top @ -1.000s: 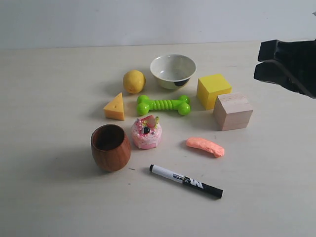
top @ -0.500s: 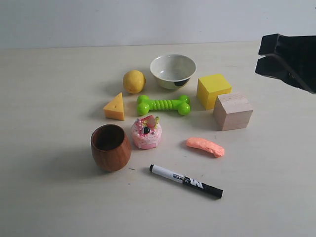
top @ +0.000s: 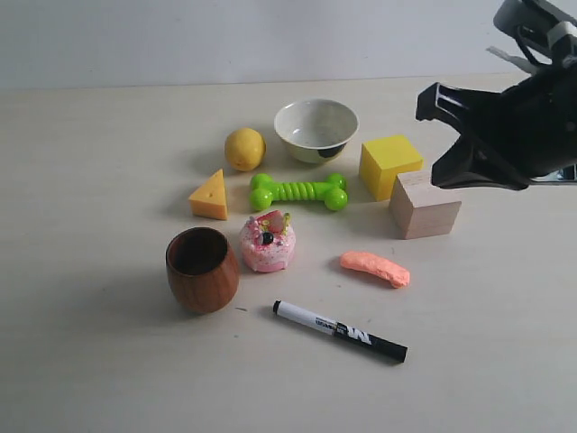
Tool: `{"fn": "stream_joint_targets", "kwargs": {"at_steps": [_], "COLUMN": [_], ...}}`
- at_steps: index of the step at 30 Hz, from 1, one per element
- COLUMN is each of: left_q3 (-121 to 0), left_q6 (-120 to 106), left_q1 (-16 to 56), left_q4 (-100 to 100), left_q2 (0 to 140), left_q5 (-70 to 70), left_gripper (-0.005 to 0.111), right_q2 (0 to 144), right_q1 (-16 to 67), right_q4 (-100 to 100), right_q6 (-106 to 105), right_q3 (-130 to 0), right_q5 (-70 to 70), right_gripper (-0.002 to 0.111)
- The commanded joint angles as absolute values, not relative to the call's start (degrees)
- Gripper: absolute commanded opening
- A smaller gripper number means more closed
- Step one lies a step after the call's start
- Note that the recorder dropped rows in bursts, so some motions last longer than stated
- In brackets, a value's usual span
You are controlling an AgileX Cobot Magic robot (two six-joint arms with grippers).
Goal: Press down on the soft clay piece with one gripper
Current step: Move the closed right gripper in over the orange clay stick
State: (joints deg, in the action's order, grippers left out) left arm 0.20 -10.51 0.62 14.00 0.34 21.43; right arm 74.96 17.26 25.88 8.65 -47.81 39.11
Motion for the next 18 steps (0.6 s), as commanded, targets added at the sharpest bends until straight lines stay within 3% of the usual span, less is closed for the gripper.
{"fn": "stream_joint_targets", "kwargs": {"at_steps": [1,18], "left_q3": [0.0,0.0], "left_q6": [-10.42,-10.42], "left_q1": [0.51,0.51], "left_q4": [14.09,14.09], "left_q2": [0.0,0.0], "left_q5": [20.78,20.78], "left_gripper": [0.0,0.0], "right_q2": [79.29,97.77], "right_q1": [17.37,26.66], "right_q4": [26.46,15.57], "right_q6": [13.68,39.41], "right_q3": [-50.85,-62.74], "right_q5": [40.83,42.35], "right_gripper": [0.0,0.0]}}
